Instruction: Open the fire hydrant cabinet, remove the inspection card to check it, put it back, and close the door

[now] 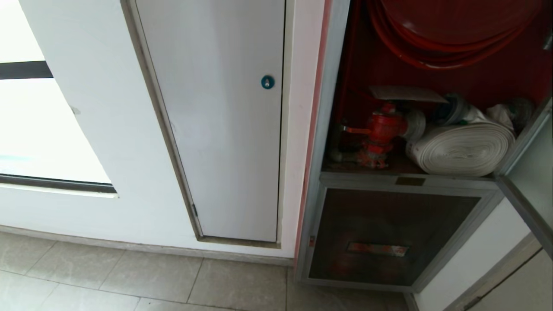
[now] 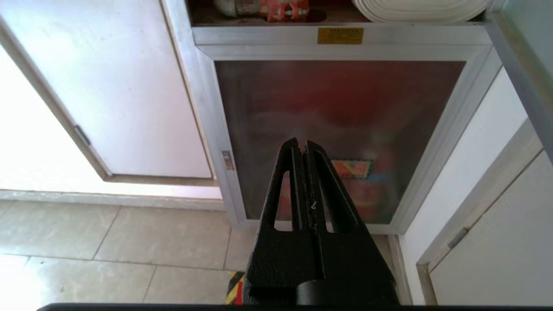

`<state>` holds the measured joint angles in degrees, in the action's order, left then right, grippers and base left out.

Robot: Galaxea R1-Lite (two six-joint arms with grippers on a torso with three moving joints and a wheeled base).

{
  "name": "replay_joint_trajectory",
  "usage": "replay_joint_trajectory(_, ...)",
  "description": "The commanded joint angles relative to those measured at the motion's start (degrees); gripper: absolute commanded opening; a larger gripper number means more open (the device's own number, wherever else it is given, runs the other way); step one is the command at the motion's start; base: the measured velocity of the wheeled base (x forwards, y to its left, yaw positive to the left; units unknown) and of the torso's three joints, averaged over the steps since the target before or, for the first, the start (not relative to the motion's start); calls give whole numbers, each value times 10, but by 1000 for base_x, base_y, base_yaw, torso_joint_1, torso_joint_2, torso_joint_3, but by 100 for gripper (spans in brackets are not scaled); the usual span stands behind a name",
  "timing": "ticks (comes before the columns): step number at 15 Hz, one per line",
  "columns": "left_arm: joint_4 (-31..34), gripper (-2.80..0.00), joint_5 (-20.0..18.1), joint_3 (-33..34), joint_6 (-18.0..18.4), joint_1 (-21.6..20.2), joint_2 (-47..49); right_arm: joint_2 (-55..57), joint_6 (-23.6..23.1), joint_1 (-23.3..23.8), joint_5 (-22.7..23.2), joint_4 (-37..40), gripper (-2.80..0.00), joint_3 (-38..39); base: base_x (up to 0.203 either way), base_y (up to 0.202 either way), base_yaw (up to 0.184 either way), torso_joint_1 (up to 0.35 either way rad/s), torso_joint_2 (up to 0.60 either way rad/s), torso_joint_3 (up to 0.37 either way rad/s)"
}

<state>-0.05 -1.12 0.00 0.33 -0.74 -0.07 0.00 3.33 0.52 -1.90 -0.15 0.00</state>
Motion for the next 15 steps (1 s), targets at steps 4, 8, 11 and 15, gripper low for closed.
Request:
replay_joint_trajectory(4,0,-280,0,0,0,0,1,1,0,0,0,0,-280,0,194,0,0,1,2,4)
replay_joint_trajectory(8,0,-280,1,1,-2,0,1,1,2,0,0,0,-280,0,198,0,-1,2,3,1)
replay_joint_trajectory(11,0,-280,1,1,-3,0,1,1,9,0,0,0,-280,0,194,0,0,4,3,2)
replay_joint_trajectory(15,0,-280,1,0,-5,0,1,1,8,0,0,0,-280,0,194,0,0,2,5,1)
